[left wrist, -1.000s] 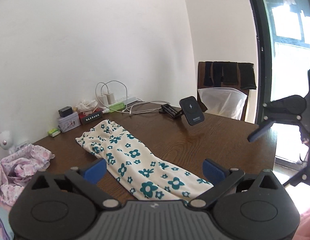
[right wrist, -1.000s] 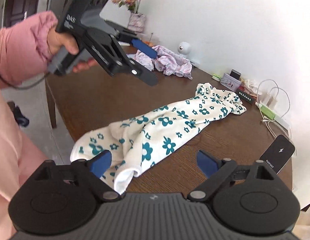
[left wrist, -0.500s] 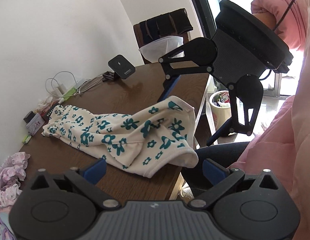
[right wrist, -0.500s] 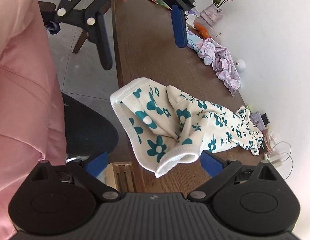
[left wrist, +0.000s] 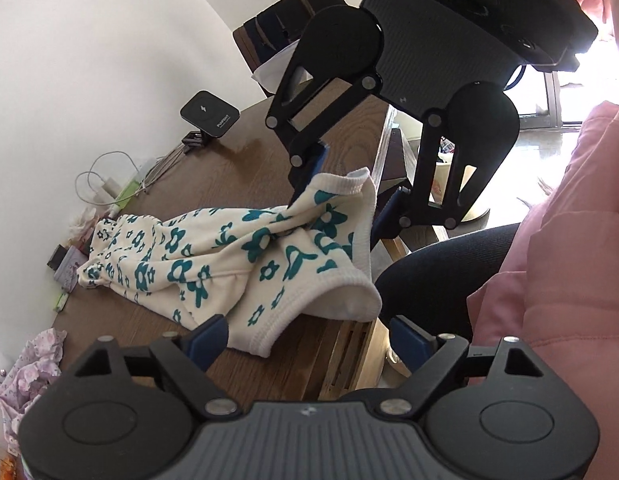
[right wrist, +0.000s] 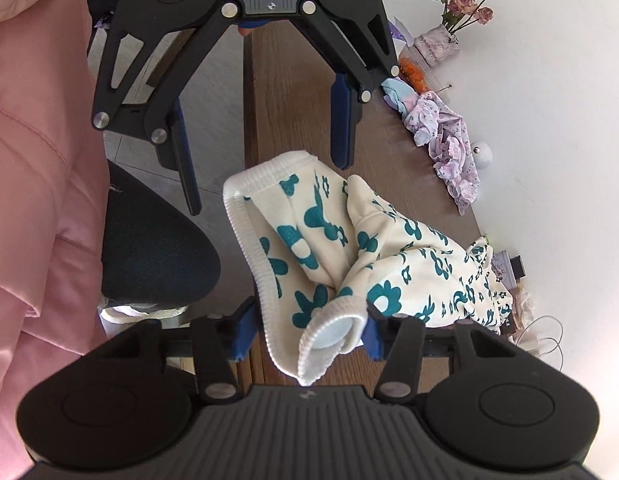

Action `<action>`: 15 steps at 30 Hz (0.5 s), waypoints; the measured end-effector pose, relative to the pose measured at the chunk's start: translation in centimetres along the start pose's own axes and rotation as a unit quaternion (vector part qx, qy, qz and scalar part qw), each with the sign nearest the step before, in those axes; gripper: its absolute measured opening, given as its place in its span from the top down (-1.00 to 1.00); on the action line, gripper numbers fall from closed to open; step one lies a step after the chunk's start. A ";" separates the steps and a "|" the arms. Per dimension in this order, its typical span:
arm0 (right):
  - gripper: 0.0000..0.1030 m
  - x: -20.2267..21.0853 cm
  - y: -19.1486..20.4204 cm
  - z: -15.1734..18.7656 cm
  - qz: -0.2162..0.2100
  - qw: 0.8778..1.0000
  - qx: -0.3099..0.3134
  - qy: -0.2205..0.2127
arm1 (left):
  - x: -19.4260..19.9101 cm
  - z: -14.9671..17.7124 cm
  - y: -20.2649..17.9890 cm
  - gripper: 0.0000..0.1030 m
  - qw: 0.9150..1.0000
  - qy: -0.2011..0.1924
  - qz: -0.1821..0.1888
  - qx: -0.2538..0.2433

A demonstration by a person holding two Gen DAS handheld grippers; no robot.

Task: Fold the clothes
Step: 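Grasp the shirt's hem end with the right gripper and lift it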

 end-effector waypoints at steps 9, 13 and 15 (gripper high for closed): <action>0.53 1.7 0.0 -1.0 -0.025 1.000 -0.012 -0.005 | 0.0 0.2 -1.1 -0.55 0.998 -0.007 -0.027 -0.060; 0.81 3.4 -1.2 -1.8 -0.035 0.998 -0.050 -0.017 | 0.1 0.2 -1.4 -0.46 0.996 -0.014 -0.041 -0.083; 0.81 3.9 -1.7 -2.1 -0.030 0.998 -0.057 -0.018 | 0.5 -0.1 -1.4 -0.33 0.994 -0.021 -0.054 -0.093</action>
Point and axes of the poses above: each gripper's, at about its wrist camera, not at the fingertips, and x roughly against the way its jaws point, y to its left, z to its underside, the point moved 6 cm from there along -x, roughly the way its jaws point, and after that the axes turned 7 degrees about -y, right-handed, at the moved point
